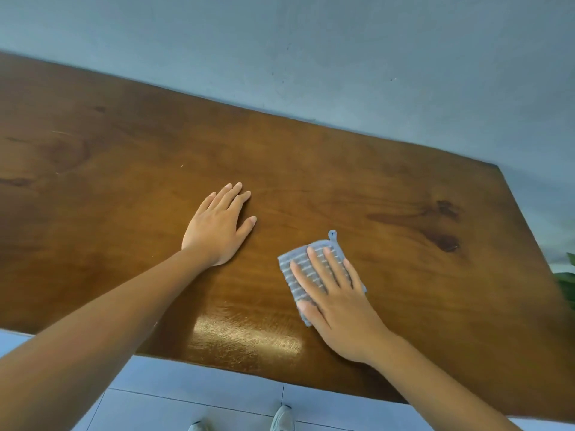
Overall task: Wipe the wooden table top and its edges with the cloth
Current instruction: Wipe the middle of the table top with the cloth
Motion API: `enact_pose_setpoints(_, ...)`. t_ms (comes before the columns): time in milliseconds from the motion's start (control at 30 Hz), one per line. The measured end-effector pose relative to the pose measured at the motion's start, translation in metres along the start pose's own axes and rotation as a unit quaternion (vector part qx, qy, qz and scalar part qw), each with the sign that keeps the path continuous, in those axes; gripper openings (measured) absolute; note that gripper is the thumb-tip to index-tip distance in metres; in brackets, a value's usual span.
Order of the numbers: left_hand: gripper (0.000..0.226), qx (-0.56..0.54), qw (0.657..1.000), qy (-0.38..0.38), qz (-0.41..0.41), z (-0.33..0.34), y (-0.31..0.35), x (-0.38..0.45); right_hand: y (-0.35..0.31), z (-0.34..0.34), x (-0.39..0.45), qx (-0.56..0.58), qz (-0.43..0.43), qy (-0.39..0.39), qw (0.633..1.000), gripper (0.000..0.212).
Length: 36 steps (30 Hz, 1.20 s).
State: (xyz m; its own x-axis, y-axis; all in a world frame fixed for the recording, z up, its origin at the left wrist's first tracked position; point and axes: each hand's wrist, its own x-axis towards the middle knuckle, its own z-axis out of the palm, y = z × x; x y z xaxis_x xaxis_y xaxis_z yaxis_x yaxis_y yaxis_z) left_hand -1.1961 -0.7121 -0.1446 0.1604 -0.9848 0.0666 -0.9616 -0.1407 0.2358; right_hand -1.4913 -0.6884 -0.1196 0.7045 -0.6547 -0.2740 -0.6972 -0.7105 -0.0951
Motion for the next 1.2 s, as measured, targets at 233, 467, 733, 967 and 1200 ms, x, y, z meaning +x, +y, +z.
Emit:
enact_pose_setpoints(233,0.062,0.000,1.000,0.011,0.003,0.000,0.001,-0.001,0.056,-0.026,0.019,-0.034,-0.145,-0.054,0.987,0.055)
enact_pose_setpoints(467,0.060,-0.004,1.000,0.015,-0.006,0.001,0.002,0.000,0.127,-0.050,0.130,-0.011,-0.056,-0.029,0.998,0.054)
enact_pose_setpoints(733,0.059,-0.008,1.000,0.008,-0.011,-0.002,0.004,0.001,0.106,-0.066,0.201,0.072,0.163,0.004,0.984,0.060)
enact_pose_setpoints(967,0.059,-0.011,1.000,0.006,-0.019,-0.001,0.003,0.002,0.085,-0.041,0.147,0.014,-0.020,0.001,1.000,0.060)
enact_pose_setpoints(1200,0.062,-0.018,1.000,0.000,-0.022,-0.001,0.002,0.004,0.150,-0.061,0.169,-0.059,-0.215,-0.026,0.974,0.055)
